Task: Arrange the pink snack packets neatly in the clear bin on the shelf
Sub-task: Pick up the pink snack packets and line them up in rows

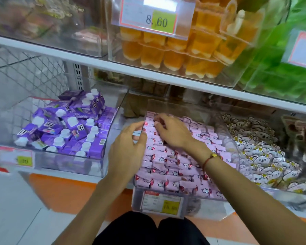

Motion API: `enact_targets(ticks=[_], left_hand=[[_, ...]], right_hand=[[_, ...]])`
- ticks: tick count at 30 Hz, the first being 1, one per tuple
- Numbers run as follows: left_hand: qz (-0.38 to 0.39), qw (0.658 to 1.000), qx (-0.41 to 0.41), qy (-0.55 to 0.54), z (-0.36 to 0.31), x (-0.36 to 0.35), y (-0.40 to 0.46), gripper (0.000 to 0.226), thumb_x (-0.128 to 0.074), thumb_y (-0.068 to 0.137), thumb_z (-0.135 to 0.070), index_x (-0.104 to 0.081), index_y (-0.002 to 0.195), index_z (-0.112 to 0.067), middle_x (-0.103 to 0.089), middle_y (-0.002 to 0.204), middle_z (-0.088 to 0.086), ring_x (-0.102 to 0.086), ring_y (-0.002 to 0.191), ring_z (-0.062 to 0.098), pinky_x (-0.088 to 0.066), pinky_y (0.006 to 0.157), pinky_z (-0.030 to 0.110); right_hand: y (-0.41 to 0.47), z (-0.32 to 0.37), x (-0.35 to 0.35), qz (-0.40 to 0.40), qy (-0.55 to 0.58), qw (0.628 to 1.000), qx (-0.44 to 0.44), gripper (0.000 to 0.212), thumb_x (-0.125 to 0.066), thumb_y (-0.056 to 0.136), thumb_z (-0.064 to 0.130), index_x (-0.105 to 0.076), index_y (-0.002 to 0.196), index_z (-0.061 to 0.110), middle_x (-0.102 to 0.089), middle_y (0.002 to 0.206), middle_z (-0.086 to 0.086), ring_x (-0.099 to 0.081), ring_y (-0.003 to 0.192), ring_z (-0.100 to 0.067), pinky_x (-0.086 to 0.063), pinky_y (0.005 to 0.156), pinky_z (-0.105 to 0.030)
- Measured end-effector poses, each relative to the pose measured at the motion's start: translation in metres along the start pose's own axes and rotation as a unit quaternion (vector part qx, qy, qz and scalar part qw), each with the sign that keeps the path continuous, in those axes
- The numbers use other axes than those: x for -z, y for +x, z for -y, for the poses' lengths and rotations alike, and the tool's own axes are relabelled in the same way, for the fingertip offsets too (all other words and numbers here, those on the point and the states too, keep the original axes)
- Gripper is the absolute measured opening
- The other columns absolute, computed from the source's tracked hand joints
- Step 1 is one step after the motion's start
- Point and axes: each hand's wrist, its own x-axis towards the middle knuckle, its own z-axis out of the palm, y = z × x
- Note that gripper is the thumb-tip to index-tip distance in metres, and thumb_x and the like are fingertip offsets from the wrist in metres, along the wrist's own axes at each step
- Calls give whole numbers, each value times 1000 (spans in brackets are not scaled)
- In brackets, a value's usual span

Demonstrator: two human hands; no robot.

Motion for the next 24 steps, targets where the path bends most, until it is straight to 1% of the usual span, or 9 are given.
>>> enact_targets(ticks=[3, 4, 6, 8, 10, 12, 16, 20, 24], left_hand=[[7, 1000, 1, 14, -1, 1, 0, 29, -50, 94, -32, -56, 122, -38, -61, 120, -10, -61, 97, 12, -48, 85, 34], [8, 1000, 3, 18, -1, 1, 0, 29, -50, 94, -33, -56, 122, -38, -61, 121, -10, -60, 97, 13, -47, 85, 34], [6, 1000, 2, 24, -2, 0, 0, 29, -49, 94, -33, -54, 122, -39, -61, 121, -11, -59, 92, 10, -45, 81, 31], [5, 1000, 0, 27, -2, -1, -1, 29, -48, 94, -33, -53, 122, -39, -61, 120, -11, -58, 91, 9, -42, 78, 29], [8, 1000, -2, 27, -3, 0, -1, 29, -48, 94, -32, -53, 122, -40, -60, 120, -12, -59, 94, 10, -44, 79, 31], [12, 1000, 0, 27, -4, 1, -1, 30, -48, 94, -31, -53, 122, -40, -60, 121, -12, -60, 97, 12, -47, 84, 35], [14, 1000, 4, 23, -4, 0, -1, 29, -48, 94, -30, -53, 122, -39, -60, 120, -12, -58, 95, 8, -45, 82, 31], [10, 1000, 13, -6, -3, -2, -2, 30, -48, 94, -29, -54, 122, -37, -60, 118, -12, -57, 93, 6, -44, 80, 29], [14, 1000, 12, -6, -4, -2, -2, 29, -47, 94, -29, -53, 122, -39, -60, 118, -12, -57, 94, 5, -45, 82, 30]], right_hand=[[5, 6, -13, 40, -31, 999, 7, 36, -34, 100, 34, -53, 130, 27, -49, 131, -8, -45, 119, -29, -32, 99, -43], [4, 5, -16, 44, -38, 998, 8, 36, -33, 100, 35, -55, 127, 28, -48, 131, -6, -44, 120, -28, -28, 99, -44], [6, 3, -15, 40, -18, 999, 8, 34, -35, 99, 34, -62, 120, 28, -53, 122, -7, -47, 115, -27, -32, 98, -44], [12, 2, -11, 33, 13, 999, 10, 30, -41, 97, 31, -69, 104, 23, -59, 103, -10, -55, 98, -28, -44, 88, -42], [21, 4, -8, 8, 25, 1000, -9, 26, -46, 94, 27, -67, 81, 18, -62, 87, -11, -59, 78, -25, -49, 70, -35], [31, 5, -7, -28, 24, 998, -44, 15, -54, 90, 27, -61, 88, 15, -64, 88, -7, -58, 74, -22, -41, 61, -28], [44, 4, -1, 14, -2, 999, -32, 26, -64, 86, 28, -67, 108, 15, -66, 108, -6, -53, 84, -16, -35, 68, -21], [45, 6, 0, 48, -52, 997, -1, 42, -63, 88, 30, -58, 127, 15, -58, 125, -10, -55, 108, -26, -37, 78, -24], [41, 10, -7, 13, -109, 994, 11, 38, -59, 91, 31, -60, 126, 19, -53, 122, -11, -54, 107, -29, -43, 81, -32]])
